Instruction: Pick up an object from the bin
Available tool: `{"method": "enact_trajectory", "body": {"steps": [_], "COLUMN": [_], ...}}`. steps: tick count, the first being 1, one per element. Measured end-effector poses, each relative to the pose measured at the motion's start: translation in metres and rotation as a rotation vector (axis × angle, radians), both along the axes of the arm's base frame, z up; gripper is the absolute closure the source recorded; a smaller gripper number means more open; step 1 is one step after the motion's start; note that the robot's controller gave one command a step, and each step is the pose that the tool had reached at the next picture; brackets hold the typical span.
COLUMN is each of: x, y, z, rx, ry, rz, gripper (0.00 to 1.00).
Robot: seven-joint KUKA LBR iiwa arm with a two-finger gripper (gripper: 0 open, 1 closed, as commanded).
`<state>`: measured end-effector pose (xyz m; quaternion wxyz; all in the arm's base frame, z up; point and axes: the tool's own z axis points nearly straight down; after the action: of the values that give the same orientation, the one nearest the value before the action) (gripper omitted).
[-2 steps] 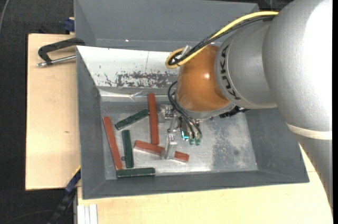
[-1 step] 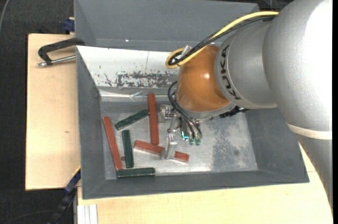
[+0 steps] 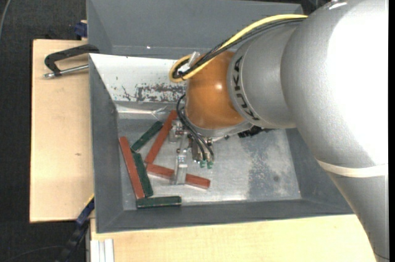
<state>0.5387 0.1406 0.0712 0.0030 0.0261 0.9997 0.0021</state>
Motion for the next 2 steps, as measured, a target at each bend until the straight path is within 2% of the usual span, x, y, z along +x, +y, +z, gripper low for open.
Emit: {"method": "enact_trajectory", "body": {"steps": [1, 2], "x": [-0.0441, -0.0414], "y": [-0.0069, -0.0062], "z": [-0.0004, 0.0007], "rx": [-0.003, -0.003], "ry": [0.009, 0.001], "rz": [0.059, 0.06], "gripper": [0.0, 1.0]}}
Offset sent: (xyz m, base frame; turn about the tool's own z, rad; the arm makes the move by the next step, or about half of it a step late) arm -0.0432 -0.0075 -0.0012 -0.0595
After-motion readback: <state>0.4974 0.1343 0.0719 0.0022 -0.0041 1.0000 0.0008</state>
